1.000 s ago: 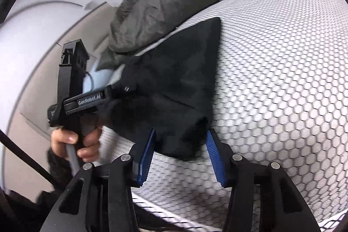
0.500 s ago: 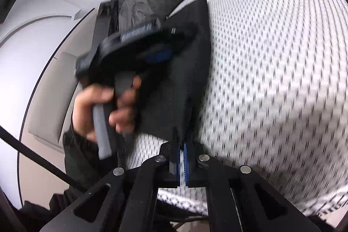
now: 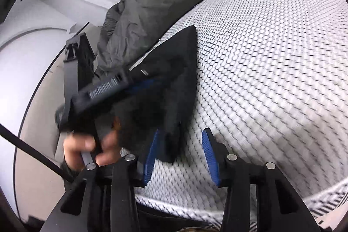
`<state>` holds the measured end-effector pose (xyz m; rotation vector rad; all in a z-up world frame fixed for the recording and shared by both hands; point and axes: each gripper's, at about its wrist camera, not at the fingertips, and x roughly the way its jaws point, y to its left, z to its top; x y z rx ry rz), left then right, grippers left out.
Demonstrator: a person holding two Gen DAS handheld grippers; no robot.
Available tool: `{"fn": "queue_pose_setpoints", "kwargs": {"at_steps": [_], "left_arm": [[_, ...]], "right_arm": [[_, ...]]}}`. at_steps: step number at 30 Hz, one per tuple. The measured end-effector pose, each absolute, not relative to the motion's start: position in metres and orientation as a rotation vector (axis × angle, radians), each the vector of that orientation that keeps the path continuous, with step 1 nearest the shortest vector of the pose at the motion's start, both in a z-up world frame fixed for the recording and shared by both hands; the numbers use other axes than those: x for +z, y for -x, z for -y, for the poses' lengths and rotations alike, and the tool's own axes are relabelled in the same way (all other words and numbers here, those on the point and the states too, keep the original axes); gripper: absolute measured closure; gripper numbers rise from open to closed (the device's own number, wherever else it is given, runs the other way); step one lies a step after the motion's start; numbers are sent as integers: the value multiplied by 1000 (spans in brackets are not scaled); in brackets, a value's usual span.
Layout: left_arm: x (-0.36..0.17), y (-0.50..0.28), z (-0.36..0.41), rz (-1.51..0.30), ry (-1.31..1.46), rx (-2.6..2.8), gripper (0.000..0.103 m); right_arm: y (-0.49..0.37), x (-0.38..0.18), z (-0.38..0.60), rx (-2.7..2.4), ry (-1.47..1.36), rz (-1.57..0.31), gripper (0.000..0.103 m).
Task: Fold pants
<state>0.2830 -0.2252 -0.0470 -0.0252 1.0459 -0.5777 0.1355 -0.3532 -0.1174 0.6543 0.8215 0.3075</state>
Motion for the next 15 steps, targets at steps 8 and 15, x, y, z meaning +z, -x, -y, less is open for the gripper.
{"fn": "queue_pose_setpoints", "kwargs": {"at_steps": [8,15], "left_arm": [[-63,-306,234,-1055,64,-570,20],[-52,-304,227,-1034,104,-556,20]], "right_arm": [[-131,-135,345,314,-680,-815,101],[-99,-124,327,201,-505,-867,96]]}}
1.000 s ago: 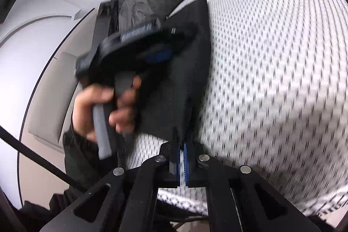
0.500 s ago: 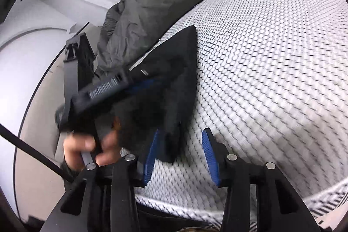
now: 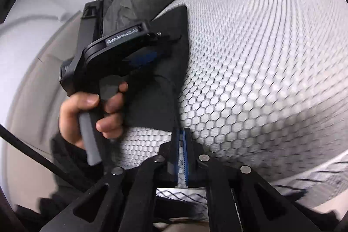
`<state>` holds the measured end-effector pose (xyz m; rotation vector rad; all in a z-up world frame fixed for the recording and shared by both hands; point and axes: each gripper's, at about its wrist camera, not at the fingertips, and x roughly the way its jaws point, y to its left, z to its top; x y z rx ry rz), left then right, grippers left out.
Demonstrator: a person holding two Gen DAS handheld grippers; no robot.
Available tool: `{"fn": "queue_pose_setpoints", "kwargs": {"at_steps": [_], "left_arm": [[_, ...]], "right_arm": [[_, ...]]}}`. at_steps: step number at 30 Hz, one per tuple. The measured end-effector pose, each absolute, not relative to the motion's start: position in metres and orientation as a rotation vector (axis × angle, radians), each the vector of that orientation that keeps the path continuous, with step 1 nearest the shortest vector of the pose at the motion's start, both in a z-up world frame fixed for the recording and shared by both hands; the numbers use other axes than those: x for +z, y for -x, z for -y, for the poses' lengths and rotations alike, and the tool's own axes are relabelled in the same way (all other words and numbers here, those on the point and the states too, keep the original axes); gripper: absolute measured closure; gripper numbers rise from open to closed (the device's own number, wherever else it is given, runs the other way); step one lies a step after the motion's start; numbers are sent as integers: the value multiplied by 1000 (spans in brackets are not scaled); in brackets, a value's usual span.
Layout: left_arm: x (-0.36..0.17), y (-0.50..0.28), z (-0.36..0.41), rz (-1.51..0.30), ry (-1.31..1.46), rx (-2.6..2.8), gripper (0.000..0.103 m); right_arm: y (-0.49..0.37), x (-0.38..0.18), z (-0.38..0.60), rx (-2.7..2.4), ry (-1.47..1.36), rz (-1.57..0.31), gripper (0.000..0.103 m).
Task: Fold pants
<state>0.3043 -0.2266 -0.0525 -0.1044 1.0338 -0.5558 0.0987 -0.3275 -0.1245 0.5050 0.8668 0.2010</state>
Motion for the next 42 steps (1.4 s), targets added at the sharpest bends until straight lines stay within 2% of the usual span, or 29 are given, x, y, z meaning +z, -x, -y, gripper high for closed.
{"fn": "queue_pose_setpoints", "kwargs": {"at_steps": [2,6,8,10,16,17,18,21,23,25,29,34,38,42], "left_arm": [[-37,-295,222,-1005,119,-589,20],[0,-265,189,-871,87,-590,16],[8,-254,166,-830,79,-561,13],[10,-240,140,-802,80,-531,8],[-15,-197,78,-721,27,-468,5],[-22,-195,72,-725,15,-458,5],[-28,-195,66,-736,2,-445,6],[-55,-206,51,-824,-57,-396,21],[-68,-208,49,-840,-93,-409,21],[-70,-205,50,-825,-140,-413,21],[-71,-207,43,-835,-142,-422,21],[-58,-213,47,-833,-119,-396,21],[-37,-211,43,-754,-20,-435,21],[-41,-228,58,-795,26,-444,21]], "right_arm": [[-98,-105,325,146,-422,-807,80],[-99,-69,313,135,-253,-676,79],[-108,-65,304,149,-200,-655,73],[-112,-67,302,181,-186,-639,54],[-151,-93,256,272,-146,-645,55],[-160,-100,245,289,-133,-653,62],[-165,-106,234,314,-112,-668,64],[-172,-127,212,359,-26,-741,73],[-175,-137,212,331,11,-768,84],[-172,-135,223,320,4,-778,86],[-162,-133,257,175,62,-737,86],[-161,-130,288,176,-20,-734,85],[-140,-105,297,198,-41,-638,71],[-139,-109,286,271,-78,-657,70]]}}
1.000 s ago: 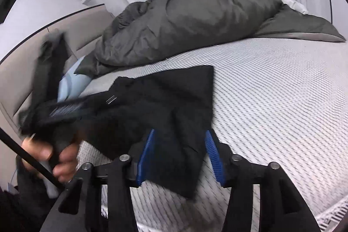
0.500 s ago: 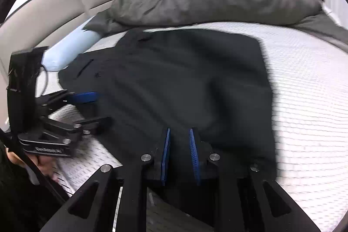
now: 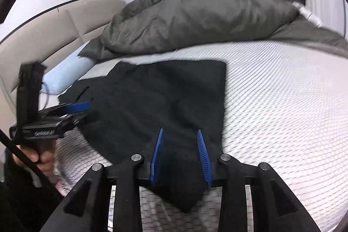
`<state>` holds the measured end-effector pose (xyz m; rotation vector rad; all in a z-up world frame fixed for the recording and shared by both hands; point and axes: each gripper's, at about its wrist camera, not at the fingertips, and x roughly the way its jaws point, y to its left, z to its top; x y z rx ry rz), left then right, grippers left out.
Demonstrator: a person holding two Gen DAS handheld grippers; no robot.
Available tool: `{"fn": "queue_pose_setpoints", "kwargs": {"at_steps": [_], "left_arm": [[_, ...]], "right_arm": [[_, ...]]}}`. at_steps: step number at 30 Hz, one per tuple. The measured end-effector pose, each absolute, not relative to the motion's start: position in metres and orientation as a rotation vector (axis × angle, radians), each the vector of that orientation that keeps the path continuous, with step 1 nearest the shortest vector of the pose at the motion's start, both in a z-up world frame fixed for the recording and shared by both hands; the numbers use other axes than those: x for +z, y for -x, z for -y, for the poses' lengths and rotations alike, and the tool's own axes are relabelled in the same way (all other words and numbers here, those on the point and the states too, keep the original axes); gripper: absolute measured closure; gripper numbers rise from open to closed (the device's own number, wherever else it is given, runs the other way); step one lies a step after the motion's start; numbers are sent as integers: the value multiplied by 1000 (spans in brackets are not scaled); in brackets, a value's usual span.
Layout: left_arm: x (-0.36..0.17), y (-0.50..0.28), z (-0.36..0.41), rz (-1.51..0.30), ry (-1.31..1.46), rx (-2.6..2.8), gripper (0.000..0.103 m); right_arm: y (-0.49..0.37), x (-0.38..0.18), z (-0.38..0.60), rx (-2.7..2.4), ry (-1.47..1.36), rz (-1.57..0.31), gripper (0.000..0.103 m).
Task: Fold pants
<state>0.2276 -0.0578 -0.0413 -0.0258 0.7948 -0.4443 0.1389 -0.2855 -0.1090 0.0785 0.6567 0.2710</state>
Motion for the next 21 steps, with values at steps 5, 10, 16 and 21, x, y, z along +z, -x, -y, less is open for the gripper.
{"fn": "queue_pose_setpoints", "kwargs": {"at_steps": [5,10,16,21], "left_arm": [[-55,-241,81,-825,-95,-402,21],[-57,-236,80,-823,-117,-387,21],[-43,-232,77,-813,-20,-413,21],[-23,-233,113,-806,48,-525,21]], "right_arm": [[-144,-129,254,281,93,-721,70],[-135,-118,319,143,-83,-734,69],[-107,-114,384,47,-345,-684,67],[-106,-118,367,255,-416,-709,67]]}}
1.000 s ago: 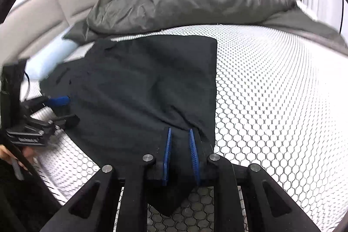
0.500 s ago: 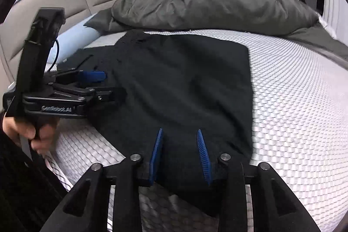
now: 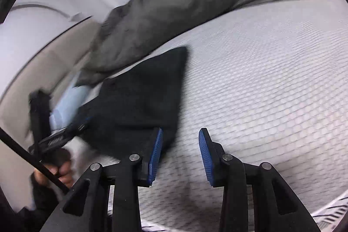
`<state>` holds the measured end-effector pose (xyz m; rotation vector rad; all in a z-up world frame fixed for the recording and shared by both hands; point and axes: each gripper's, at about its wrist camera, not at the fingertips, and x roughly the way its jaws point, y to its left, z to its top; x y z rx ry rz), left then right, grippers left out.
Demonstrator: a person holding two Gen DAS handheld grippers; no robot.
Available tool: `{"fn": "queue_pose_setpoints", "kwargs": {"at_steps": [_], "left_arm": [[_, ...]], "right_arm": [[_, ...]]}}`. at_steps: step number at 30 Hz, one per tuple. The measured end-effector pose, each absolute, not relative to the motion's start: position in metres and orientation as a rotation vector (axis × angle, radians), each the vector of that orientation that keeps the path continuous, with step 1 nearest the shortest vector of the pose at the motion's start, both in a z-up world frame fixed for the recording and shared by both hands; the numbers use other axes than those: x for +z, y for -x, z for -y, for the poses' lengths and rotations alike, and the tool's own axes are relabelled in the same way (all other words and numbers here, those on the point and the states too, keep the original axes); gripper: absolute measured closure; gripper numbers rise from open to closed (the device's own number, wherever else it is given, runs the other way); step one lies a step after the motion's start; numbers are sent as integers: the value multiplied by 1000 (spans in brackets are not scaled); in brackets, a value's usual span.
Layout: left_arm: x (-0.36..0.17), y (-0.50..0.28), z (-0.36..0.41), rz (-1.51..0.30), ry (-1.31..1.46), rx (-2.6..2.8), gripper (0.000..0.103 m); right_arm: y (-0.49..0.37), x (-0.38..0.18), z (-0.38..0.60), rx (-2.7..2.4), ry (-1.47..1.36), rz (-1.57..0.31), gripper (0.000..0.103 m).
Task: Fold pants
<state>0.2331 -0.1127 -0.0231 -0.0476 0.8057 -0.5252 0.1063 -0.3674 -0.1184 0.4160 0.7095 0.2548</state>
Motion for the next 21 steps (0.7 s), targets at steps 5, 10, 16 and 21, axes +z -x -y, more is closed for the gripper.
{"fn": "queue_pose_setpoints", "kwargs": {"at_steps": [5,10,16,21], "left_arm": [[-29,-267,185,-914,-5,-597,21],[-61,-298,222,-1039,-18,-553,21],[-60,-312,224,-1051,24,-559,21],[-52,-304,216,-1058,44,-554,21]], "right_arm": [[-118,-137,353,336,-489,-784,67],[-110,-145,375,350,-552,-785,94],[-95,-143,373,394,-503,-783,101],[-77,-140,370,414,-472,-804,100]]}}
